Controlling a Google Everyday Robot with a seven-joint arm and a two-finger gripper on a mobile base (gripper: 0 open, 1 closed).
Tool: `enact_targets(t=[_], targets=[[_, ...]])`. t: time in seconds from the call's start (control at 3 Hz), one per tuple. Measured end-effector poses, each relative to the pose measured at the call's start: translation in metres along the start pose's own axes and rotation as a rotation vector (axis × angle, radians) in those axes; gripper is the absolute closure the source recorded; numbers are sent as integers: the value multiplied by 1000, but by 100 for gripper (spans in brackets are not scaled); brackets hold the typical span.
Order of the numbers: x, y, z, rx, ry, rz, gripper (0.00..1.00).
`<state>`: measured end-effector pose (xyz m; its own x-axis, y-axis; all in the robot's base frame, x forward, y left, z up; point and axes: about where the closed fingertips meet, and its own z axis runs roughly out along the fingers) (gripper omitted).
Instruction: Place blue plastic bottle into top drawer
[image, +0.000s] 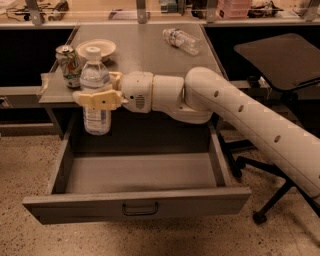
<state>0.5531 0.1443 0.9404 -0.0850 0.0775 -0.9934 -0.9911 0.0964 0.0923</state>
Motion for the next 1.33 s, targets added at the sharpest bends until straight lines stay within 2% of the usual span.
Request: enact_targets(t=[0.33, 0.67, 1.0, 1.33], targets=[[68, -6, 20, -7, -15, 85, 100], [126, -7, 24, 6, 61, 125, 100], [162, -8, 20, 13, 108, 86, 100], [171, -12, 19, 17, 113, -16, 100]])
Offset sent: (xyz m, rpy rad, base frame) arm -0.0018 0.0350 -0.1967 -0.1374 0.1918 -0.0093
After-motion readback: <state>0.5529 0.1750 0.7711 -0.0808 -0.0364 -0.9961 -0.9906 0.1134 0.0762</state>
